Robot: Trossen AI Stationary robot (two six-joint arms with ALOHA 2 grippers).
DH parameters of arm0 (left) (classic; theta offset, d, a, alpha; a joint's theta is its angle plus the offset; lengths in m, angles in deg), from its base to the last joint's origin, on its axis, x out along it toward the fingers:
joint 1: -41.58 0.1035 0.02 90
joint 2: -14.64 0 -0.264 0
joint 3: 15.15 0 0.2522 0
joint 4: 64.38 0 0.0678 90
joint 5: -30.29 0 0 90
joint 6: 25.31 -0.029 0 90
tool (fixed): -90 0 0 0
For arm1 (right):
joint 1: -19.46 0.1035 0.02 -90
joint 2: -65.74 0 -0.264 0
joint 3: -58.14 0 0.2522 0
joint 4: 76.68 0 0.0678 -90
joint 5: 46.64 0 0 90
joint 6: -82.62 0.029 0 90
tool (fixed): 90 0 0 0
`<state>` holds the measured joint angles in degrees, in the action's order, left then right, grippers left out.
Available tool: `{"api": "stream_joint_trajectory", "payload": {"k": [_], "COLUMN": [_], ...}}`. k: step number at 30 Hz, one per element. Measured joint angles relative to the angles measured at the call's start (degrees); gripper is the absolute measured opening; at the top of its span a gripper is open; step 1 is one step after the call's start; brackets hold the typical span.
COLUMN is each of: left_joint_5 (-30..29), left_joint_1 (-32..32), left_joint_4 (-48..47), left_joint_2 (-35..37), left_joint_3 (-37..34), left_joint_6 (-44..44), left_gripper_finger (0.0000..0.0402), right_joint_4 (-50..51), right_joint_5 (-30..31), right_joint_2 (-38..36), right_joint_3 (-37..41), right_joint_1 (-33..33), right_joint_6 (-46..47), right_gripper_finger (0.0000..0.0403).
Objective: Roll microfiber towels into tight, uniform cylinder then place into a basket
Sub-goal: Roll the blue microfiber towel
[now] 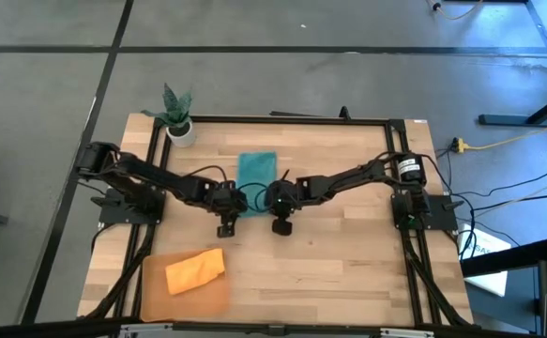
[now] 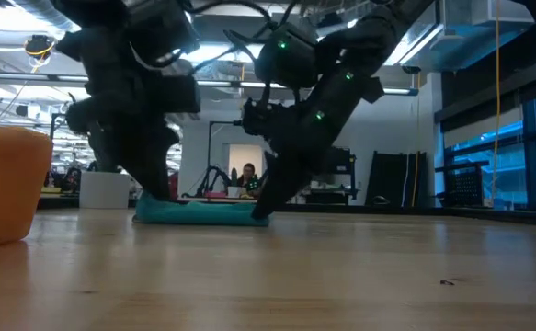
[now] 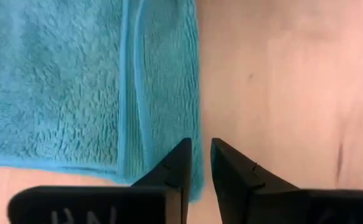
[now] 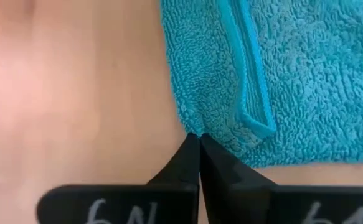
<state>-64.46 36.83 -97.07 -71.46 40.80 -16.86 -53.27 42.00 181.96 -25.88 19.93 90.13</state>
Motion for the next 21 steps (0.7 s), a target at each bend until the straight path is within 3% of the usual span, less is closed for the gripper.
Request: {"api": "stream_joint_trajectory", "payload": {"k": [5, 13, 21], "left_joint_5": [-1.3, -11.8, -12.1], "left_joint_1": [-3.0, -6.8, -7.0], "left_joint_4": [-1.1, -3.1, -3.1], "left_joint_2": [0.5, 0.5, 0.5], "left_joint_3": [0.0, 0.1, 0.1], "left_joint_6": [0.0, 0.0, 0.4], "left_gripper_finger": [0.0053, 0.0053, 0.0053], "right_joint_4": [2.4, 2.3, 2.3], "right_joint_5": [-7.7, -15.2, -23.1], "right_joint_2": [0.0, 0.0, 0.0], "right_joint_3": [-2.3, -3.6, -3.6], "right_joint_1": [-1.7, -4.4, -7.5], "right_joint_6": [5.5, 12.0, 21.2], "right_gripper_finger": [0.0002, 0.0001, 0.0]}}
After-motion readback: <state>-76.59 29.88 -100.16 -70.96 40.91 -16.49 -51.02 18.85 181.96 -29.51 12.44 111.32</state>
